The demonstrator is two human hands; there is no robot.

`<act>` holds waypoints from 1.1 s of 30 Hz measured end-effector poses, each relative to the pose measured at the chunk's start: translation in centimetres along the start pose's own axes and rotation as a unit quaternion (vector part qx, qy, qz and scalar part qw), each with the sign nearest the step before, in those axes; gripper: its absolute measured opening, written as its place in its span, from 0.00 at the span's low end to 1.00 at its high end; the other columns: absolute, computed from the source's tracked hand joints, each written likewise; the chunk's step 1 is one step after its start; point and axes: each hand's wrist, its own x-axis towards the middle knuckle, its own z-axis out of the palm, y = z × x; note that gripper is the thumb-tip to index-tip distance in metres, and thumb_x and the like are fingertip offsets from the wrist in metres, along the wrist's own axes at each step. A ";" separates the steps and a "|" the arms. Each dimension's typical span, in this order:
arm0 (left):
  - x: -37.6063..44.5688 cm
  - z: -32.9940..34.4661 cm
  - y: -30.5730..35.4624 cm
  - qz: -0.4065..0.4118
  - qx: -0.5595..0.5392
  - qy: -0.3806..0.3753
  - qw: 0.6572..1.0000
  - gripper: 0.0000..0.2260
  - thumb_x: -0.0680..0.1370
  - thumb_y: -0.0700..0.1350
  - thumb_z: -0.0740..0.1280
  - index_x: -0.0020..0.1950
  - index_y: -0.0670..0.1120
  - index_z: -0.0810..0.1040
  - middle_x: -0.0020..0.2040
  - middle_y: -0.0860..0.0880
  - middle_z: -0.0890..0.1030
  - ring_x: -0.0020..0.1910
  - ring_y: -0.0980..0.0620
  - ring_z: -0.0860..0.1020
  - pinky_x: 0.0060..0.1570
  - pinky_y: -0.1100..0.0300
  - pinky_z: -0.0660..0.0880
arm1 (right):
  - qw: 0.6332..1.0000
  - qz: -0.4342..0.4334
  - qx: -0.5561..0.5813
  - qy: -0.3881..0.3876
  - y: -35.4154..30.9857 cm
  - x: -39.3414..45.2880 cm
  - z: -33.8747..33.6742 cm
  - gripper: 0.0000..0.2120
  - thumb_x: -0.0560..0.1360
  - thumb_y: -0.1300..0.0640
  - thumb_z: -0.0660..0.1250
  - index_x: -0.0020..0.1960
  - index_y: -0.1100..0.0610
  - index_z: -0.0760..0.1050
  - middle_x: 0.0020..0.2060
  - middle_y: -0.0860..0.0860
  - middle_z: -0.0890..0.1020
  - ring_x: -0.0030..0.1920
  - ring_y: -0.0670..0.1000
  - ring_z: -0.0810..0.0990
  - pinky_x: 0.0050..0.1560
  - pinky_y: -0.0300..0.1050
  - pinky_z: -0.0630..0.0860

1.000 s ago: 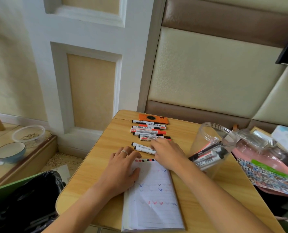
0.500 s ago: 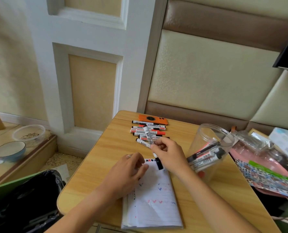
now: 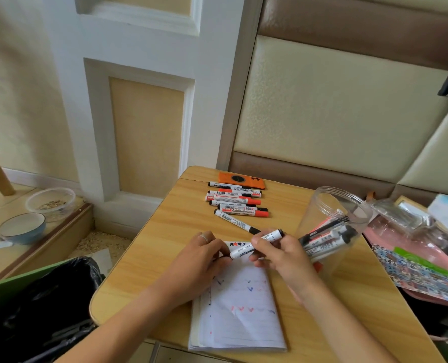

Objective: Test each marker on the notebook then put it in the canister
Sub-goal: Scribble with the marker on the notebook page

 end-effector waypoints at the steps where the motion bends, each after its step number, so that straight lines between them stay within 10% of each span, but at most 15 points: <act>1: 0.0 0.0 -0.1 0.003 0.006 -0.006 1.000 0.08 0.82 0.53 0.65 0.58 0.53 0.79 0.52 0.56 0.71 0.52 0.59 0.67 0.49 0.64 0.67 | 1.000 0.000 -0.011 -0.010 -0.1 0.1 -0.3 0.02 0.78 0.63 0.73 0.49 0.61 0.82 0.41 0.58 0.86 0.42 0.54 0.86 0.44 0.46 0.83; 8: 0.2 -0.6 -0.5 0.017 0.023 -0.006 1.000 0.04 0.82 0.51 0.65 0.55 0.53 0.75 0.51 0.56 0.76 0.50 0.55 0.70 0.47 0.58 0.71 | 0.962 -0.021 -0.240 -0.127 -1.1 0.3 -2.2 0.05 0.74 0.62 0.76 0.45 0.53 0.83 0.42 0.51 0.87 0.44 0.50 0.86 0.53 0.49 0.83; 15: 0.4 -0.6 0.1 0.040 -0.025 0.001 0.999 0.19 0.83 0.63 0.51 0.51 0.53 0.74 0.43 0.57 0.77 0.44 0.56 0.72 0.42 0.57 0.70 | 0.837 -0.213 -0.490 -0.121 -0.4 -0.4 1.4 0.05 0.82 0.46 0.65 0.53 0.46 0.74 0.47 0.42 0.79 0.48 0.47 0.78 0.46 0.51 0.77; 33: 0.9 1.2 -1.5 -0.004 -0.053 0.038 0.998 0.13 0.82 0.58 0.50 0.42 0.55 0.66 0.35 0.57 0.70 0.39 0.59 0.69 0.35 0.57 0.64 | 0.769 -0.246 -0.584 -0.082 1.1 0.0 3.2 0.14 0.85 0.39 0.50 0.56 0.47 0.69 0.45 0.48 0.82 0.50 0.57 0.78 0.39 0.50 0.63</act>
